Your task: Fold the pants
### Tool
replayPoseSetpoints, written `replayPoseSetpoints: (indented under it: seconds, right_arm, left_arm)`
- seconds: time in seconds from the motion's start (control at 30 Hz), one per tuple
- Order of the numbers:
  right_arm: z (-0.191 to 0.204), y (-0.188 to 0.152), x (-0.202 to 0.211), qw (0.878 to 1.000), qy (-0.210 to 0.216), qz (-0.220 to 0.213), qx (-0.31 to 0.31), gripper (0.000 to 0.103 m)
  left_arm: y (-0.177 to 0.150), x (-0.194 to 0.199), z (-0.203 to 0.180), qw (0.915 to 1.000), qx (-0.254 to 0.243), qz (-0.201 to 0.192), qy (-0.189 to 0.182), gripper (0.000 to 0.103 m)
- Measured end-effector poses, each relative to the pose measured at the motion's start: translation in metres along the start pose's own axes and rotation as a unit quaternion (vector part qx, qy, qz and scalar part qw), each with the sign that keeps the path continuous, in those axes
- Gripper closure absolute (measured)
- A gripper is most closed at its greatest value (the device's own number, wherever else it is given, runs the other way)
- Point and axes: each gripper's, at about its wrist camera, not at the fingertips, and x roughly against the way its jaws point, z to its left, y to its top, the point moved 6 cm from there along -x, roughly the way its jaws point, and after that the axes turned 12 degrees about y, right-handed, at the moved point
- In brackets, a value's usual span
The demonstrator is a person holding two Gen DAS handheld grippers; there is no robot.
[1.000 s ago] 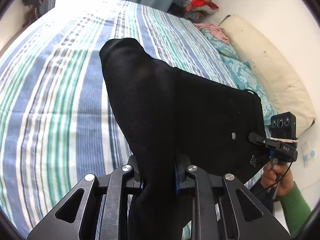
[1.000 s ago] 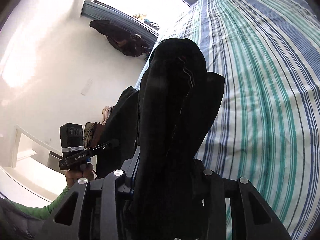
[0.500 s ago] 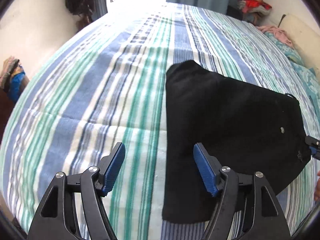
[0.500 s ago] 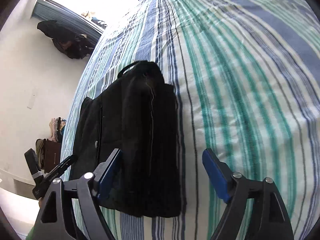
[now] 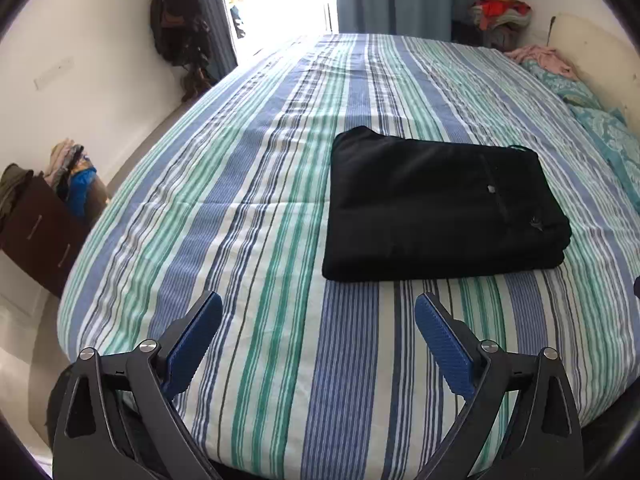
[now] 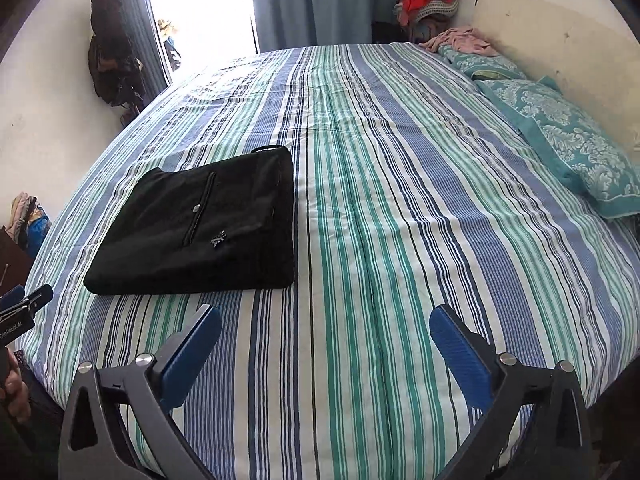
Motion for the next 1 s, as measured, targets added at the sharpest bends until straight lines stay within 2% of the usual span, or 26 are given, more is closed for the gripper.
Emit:
replayPoseSetpoints:
  seconds: [0.1,0.23,0.33,0.57,0.73,0.9,1.0]
  right_arm:
    - [0.017,-0.02,0.018,1.0,0.006,-0.003,-0.005,0.0]
    - [0.037,-0.037,0.04,1.0,0.004,-0.013,0.009,0.0]
    - [0.05,-0.046,0.057,1.0,0.005,-0.023,0.019,0.0]
    - [0.07,-0.052,0.081,0.999,0.008,-0.039,0.028,0.0]
    - [0.088,-0.05,0.092,0.998,0.012,-0.048,0.045,0.0]
    - [0.105,-0.045,0.098,0.996,0.015,-0.051,0.066,0.0]
    - [0.11,-0.043,0.1,0.996,0.02,-0.05,0.069,0.0]
  left_arm:
    - [-0.011,0.021,0.003,0.9999,-0.013,-0.003,0.01,0.005]
    - [-0.02,0.047,0.004,0.9992,-0.016,-0.005,-0.035,0.005]
    - [-0.027,0.06,0.008,0.999,-0.009,-0.004,-0.044,0.005]
    - [-0.041,0.07,0.019,1.0,-0.002,0.005,-0.005,0.005]
    - [-0.041,0.078,0.024,1.0,-0.004,-0.003,-0.003,0.005]
    - [-0.042,0.082,0.025,0.9996,-0.005,0.01,-0.026,0.005]
    - [-0.044,0.084,0.023,0.9995,-0.014,0.012,-0.026,0.005]
